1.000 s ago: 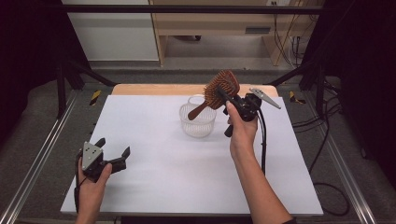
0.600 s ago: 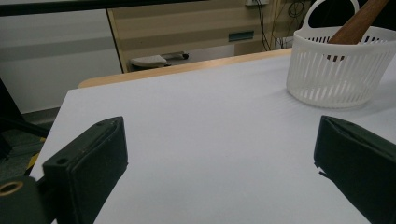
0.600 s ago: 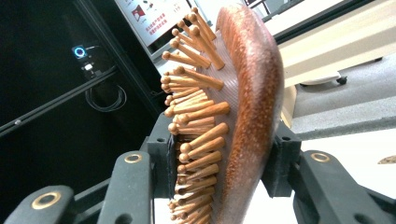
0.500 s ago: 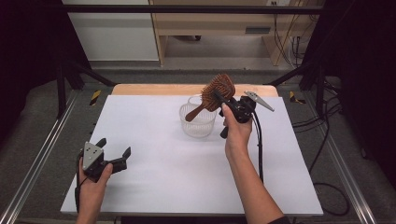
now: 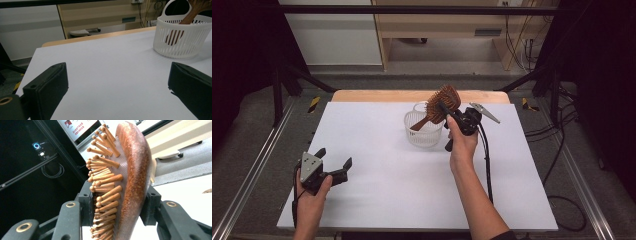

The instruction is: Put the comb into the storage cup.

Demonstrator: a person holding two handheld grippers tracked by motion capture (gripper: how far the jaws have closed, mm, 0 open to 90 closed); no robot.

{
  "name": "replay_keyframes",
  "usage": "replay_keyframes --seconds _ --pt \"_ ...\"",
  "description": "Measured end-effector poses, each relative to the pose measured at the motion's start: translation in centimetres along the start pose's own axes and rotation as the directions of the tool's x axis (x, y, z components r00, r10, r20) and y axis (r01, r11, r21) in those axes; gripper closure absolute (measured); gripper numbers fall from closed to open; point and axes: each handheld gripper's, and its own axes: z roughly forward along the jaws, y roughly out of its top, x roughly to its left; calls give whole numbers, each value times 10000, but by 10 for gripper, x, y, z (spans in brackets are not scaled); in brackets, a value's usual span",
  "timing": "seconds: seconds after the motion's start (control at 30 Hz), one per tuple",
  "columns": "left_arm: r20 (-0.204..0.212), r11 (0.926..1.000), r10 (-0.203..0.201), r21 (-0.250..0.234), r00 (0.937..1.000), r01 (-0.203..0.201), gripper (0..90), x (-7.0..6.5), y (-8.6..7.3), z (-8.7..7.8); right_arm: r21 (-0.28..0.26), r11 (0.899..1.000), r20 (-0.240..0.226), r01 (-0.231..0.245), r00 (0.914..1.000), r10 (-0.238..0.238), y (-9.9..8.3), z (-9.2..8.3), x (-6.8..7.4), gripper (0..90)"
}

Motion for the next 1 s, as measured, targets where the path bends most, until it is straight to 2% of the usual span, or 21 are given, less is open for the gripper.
replay_keyframes --seconds 0.1,0.33,0.5,1.0 --pt "27 10000 -35 18 10000 35 29 0 0 0 36 9998 -15 -182 9998 182 -4 1 -3 549" --pt "50 10000 -39 16 10000 39 28 0 0 0 -3 10000 27 14 10000 -14 -10 3 -5 548" --pt "101 10000 -23 32 9999 23 28 0 -1 1 -9 10000 -121 -82 9999 82 -14 5 -3 548" --pt "220 10000 -41 90 9997 39 29 -1 -1 2 53 10000 -95 -19 10000 20 -19 10 -6 545"
